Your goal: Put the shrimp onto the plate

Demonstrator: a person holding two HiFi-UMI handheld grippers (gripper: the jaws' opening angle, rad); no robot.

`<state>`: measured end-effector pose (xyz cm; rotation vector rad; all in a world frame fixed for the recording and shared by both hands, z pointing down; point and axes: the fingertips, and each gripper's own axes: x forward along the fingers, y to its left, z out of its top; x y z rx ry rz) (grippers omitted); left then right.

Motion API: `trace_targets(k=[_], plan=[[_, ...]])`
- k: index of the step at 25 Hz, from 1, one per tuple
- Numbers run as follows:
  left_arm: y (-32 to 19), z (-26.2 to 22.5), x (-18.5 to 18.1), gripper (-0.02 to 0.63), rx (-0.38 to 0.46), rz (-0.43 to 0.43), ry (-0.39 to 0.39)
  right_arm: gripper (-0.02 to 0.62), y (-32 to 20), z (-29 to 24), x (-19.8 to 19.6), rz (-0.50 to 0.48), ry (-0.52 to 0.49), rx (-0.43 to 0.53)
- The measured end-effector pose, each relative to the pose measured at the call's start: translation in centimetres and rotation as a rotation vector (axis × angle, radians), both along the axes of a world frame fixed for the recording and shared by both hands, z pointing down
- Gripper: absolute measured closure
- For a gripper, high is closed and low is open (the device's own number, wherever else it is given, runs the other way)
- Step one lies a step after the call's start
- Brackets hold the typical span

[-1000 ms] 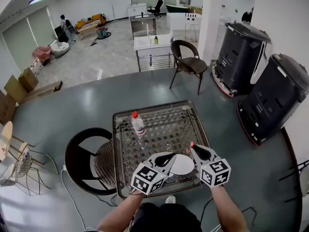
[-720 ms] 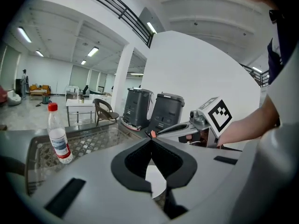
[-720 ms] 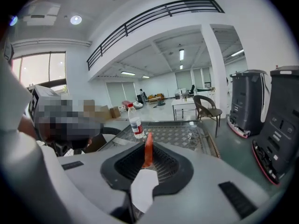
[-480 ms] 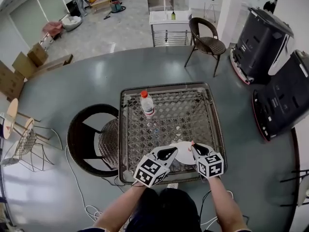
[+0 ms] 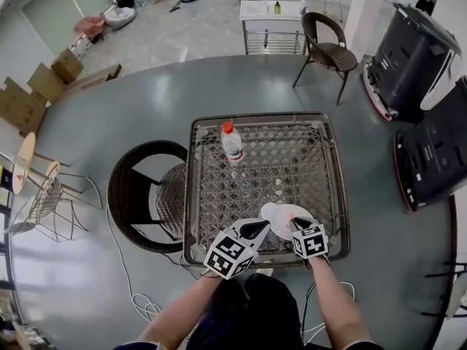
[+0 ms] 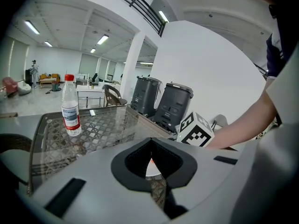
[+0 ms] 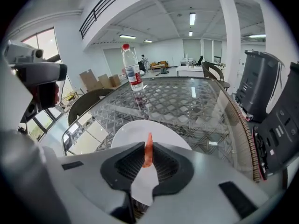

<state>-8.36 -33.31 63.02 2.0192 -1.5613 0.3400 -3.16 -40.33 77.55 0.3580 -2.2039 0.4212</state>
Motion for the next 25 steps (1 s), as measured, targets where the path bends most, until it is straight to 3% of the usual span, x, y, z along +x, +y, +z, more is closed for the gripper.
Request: trace_targets(k=[9, 14, 18, 23, 25], plan=[[1.1, -1.3, -0.7, 0.597, -0.019, -0.019, -0.015, 0.541, 0.1, 1.4, -1.3, -0.045, 0.092, 0.021], [1.2, -2.0, -1.8, 0.597, -0.012, 0.001, -0.010, 0.537, -0.1, 1.0, -2.1, 0.004, 0.082, 0.006], [0.8, -3.7, -2.3, 0.597, 0.022, 0.052, 0.010, 0.535, -0.9, -2.5, -2.8, 0.067, 0.011, 0.012], [-0.7, -6.6, -1.7, 0.597, 0.087, 0.142, 0.031, 0.538, -2.2, -10.6, -2.6, 0.195, -0.198, 0.031], [-1.5, -7.7, -1.3, 0.597, 0.115, 0.181, 0.033, 0.586, -2.8, -13.9, -2.5, 0.228, -0.263, 0.068]])
